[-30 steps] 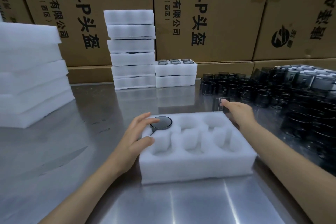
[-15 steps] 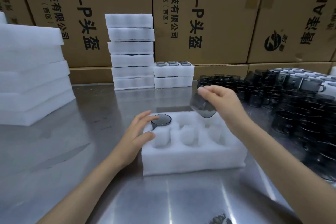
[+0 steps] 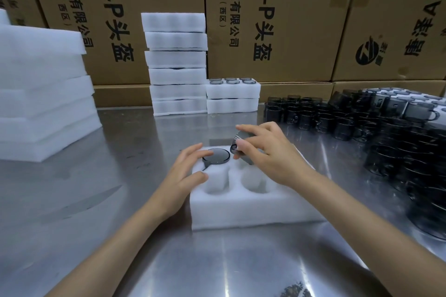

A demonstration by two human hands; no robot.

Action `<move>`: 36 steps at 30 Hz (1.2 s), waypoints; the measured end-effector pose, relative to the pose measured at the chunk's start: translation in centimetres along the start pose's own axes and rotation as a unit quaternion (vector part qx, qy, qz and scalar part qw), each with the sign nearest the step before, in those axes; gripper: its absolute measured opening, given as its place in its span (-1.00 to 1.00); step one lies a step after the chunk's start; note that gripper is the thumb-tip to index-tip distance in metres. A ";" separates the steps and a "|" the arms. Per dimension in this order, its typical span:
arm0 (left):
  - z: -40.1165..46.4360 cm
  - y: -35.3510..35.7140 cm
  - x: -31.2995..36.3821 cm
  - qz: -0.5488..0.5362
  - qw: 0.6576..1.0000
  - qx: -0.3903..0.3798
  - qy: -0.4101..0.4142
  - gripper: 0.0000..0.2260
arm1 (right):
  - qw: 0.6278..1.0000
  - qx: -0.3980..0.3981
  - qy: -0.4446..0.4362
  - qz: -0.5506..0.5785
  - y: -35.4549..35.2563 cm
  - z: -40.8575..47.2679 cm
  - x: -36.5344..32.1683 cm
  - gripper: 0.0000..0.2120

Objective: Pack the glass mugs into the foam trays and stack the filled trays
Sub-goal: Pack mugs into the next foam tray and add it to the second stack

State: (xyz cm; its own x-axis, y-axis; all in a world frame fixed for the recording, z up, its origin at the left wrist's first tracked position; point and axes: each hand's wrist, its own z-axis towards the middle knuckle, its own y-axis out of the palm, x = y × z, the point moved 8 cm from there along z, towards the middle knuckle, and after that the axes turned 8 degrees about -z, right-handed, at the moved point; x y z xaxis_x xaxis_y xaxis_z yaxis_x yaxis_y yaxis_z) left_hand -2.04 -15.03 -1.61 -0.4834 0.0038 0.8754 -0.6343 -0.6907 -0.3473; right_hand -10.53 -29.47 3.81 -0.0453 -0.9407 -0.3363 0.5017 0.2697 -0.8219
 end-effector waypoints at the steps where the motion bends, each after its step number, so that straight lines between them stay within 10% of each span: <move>1: 0.0 0.0 0.0 -0.001 1.000 0.000 0.000 -0.56 | 1.000 -0.001 -0.005 0.000 0.1 0.0 0.1 -0.71; 4: 0.0 0.0 0.1 0.000 1.000 0.000 0.001 -0.55 | 0.999 0.031 -0.012 0.000 -0.5 0.1 0.3 -0.95; 16: 0.1 0.0 -0.2 0.001 1.000 -0.006 0.005 -0.55 | 0.985 0.166 -0.011 -0.056 -3.0 -0.9 0.1 -0.86; 36: 0.1 -0.3 0.7 0.102 0.995 -0.010 0.017 -0.54 | 0.999 0.052 0.001 -0.001 -0.7 -0.7 1.3 -0.90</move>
State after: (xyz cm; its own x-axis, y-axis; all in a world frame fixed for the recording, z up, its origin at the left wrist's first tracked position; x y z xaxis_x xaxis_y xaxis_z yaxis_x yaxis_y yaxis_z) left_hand -2.18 -14.86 -0.86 -0.6235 -0.1113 0.7739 -0.5319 -0.6652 -0.5241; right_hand -11.51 -30.77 3.65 -0.0485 -0.9403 -0.3367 0.5892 0.2453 -0.7699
